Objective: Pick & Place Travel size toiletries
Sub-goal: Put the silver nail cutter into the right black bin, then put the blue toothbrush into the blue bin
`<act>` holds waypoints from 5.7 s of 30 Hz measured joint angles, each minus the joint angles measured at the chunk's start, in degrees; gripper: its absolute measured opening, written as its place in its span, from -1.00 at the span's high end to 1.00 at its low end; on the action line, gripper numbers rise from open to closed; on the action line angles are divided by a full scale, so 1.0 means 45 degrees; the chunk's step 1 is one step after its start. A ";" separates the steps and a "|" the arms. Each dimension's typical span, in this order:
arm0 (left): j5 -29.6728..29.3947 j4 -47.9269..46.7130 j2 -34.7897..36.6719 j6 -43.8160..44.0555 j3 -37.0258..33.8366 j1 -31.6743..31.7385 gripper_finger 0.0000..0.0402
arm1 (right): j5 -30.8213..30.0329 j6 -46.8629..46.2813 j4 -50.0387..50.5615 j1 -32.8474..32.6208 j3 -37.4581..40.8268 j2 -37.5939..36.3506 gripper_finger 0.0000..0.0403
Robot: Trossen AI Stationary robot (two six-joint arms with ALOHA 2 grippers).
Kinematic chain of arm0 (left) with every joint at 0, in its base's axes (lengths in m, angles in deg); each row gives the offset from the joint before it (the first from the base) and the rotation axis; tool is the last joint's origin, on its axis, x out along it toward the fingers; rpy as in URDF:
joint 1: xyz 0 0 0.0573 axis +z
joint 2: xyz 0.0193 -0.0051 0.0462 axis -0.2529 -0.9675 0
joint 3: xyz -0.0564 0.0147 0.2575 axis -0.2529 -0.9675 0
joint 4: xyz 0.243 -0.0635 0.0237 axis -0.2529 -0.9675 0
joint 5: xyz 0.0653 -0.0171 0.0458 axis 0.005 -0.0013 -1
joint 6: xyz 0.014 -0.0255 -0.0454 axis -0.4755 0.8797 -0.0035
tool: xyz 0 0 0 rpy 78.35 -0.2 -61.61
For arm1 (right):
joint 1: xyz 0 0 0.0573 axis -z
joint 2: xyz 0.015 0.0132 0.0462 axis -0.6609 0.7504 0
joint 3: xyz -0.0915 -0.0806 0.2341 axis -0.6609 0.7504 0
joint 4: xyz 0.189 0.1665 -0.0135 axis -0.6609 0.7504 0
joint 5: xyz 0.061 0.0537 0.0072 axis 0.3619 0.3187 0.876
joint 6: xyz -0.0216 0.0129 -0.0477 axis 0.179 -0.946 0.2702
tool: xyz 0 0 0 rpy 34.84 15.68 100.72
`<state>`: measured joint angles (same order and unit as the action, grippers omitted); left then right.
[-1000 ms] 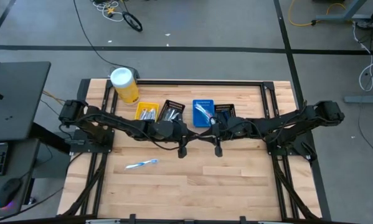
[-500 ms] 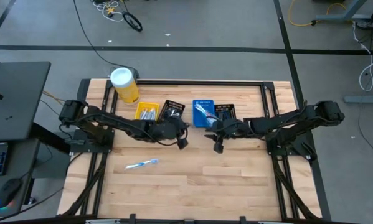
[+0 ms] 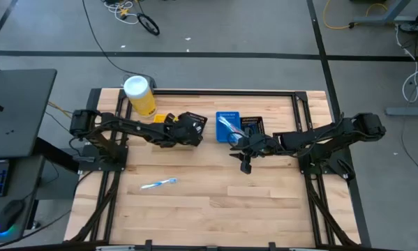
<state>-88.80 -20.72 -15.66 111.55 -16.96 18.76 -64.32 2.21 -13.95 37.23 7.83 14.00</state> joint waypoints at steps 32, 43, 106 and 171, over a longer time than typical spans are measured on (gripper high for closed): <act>0.3114 0.0976 0.0915 -0.2062 -0.0514 0.0057 -0.04 | 0.0006 0.0330 -0.0418 0.0005 0.0000 0.0000 0.42; 0.7712 -0.0679 0.1496 -0.1090 -0.0109 -0.2611 0.02 | 0.0007 0.0330 -0.0447 0.0007 0.0000 0.0000 0.42; 0.4103 0.6695 0.1452 -0.7449 -0.0507 -0.3654 0.85 | 0.1660 0.1974 -0.2917 0.0005 0.0000 0.0000 0.18; 0.5215 0.8125 0.1468 -0.7773 -0.0471 -0.2295 0.80 | 0.0680 0.1700 -0.5643 0.1001 -0.0010 0.1002 0.78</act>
<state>-65.33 15.84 -9.06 76.57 -19.08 8.43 -61.26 9.86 -39.34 41.73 7.78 18.51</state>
